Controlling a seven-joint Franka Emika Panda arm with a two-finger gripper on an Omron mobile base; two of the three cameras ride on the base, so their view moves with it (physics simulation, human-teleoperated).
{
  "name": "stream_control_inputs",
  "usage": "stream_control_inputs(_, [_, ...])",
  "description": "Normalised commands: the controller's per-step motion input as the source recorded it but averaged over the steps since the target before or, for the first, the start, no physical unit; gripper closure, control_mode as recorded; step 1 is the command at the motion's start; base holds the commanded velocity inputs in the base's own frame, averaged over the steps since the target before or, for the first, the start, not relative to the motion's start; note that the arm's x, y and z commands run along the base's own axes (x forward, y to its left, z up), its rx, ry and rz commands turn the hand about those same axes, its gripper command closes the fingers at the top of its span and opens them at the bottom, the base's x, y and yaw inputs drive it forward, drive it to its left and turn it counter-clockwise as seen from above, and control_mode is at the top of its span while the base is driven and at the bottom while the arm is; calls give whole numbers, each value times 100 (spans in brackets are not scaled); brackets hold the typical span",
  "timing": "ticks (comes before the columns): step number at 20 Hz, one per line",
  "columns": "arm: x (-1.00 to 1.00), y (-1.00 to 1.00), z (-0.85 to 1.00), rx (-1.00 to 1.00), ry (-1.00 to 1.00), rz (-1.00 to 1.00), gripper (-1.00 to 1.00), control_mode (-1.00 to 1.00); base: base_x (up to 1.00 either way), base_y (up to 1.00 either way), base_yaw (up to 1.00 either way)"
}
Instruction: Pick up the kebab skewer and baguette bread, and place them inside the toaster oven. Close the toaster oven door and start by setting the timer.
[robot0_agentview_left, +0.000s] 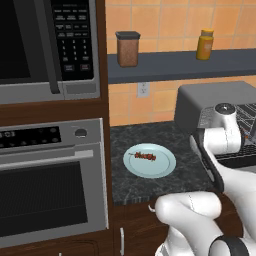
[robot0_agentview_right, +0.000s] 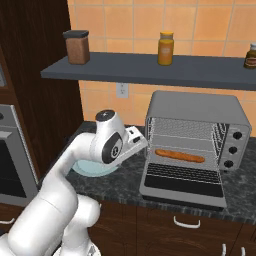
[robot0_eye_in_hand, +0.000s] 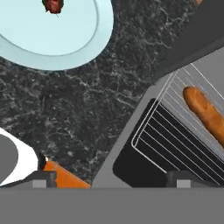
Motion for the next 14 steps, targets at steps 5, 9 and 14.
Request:
stream_control_inputs(5, [59,84,-1,15,16,-9,-100,-100,0,0,0])
stream_control_inputs(9, [54,67,-28,7,0,2,-100,-100,0,0,0])
stream_control_inputs(14, [86,37,-27,0,6,15,-100,-100,0,0,0])
